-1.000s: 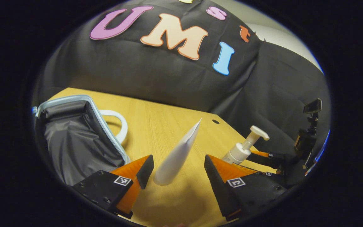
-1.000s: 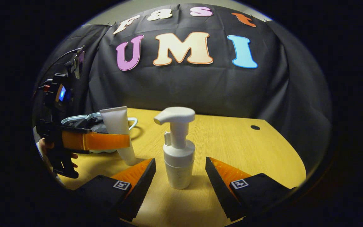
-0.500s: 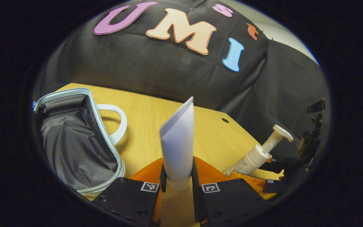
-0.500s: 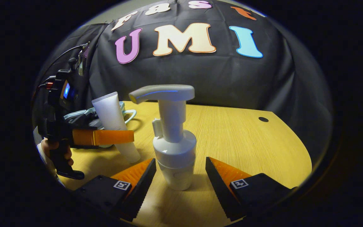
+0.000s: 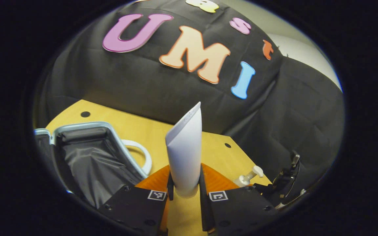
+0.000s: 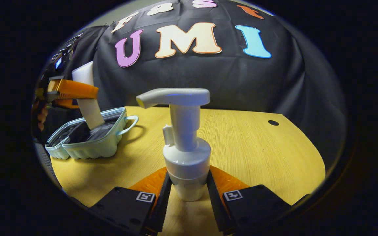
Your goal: First open the suitcase, pack the skin care products into it, and then close the suitcase.
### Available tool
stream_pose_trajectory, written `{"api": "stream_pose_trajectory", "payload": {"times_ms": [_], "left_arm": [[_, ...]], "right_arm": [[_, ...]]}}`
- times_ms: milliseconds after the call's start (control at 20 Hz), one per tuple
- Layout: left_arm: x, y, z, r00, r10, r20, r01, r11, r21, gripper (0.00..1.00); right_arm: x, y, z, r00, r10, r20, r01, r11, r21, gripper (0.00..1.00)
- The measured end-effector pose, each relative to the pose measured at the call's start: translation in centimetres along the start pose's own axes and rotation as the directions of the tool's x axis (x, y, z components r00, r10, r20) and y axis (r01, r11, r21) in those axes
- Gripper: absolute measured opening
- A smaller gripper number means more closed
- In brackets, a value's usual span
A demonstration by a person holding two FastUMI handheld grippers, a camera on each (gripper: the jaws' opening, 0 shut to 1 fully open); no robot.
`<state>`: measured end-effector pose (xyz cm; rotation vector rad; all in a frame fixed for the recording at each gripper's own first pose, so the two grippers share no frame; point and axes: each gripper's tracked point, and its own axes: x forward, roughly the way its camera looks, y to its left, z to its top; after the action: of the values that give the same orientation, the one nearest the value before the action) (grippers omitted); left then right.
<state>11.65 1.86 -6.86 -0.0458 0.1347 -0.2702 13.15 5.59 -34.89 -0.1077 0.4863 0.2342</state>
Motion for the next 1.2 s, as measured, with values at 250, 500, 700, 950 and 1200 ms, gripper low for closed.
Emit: {"api": "stream_pose_trajectory", "payload": {"times_ms": [250,500,700,950,1200], "left_arm": [[-2.4,9.2,-3.3,0.947,0.190,-0.258,-0.217,0.972,-0.084,0.33],[-2.0,14.1,-7.8,0.849,0.212,-0.484,-0.314,0.939,-0.141,0.33],[-2.1,17.1,-9.8,0.794,0.251,-0.554,-0.377,0.918,-0.126,0.33],[-2.2,19.1,-10.6,0.774,0.264,-0.576,-0.434,0.883,-0.178,0.33],[-3.1,18.8,-6.6,0.833,0.300,-0.465,-0.432,0.877,-0.208,0.66]], "right_arm": [[-1.2,4.1,7.9,0.997,0.060,0.044,-0.059,0.998,-0.020,0.61],[0.5,14.0,14.8,0.969,0.241,0.054,-0.241,0.970,0.004,0.60],[3.6,21.9,14.5,0.931,0.361,-0.056,-0.362,0.932,-0.004,0.61],[7.3,28.6,11.0,0.872,0.440,-0.214,-0.452,0.892,-0.006,0.61],[10.5,30.8,4.6,0.819,0.393,-0.418,-0.440,0.898,-0.018,0.60]]}}
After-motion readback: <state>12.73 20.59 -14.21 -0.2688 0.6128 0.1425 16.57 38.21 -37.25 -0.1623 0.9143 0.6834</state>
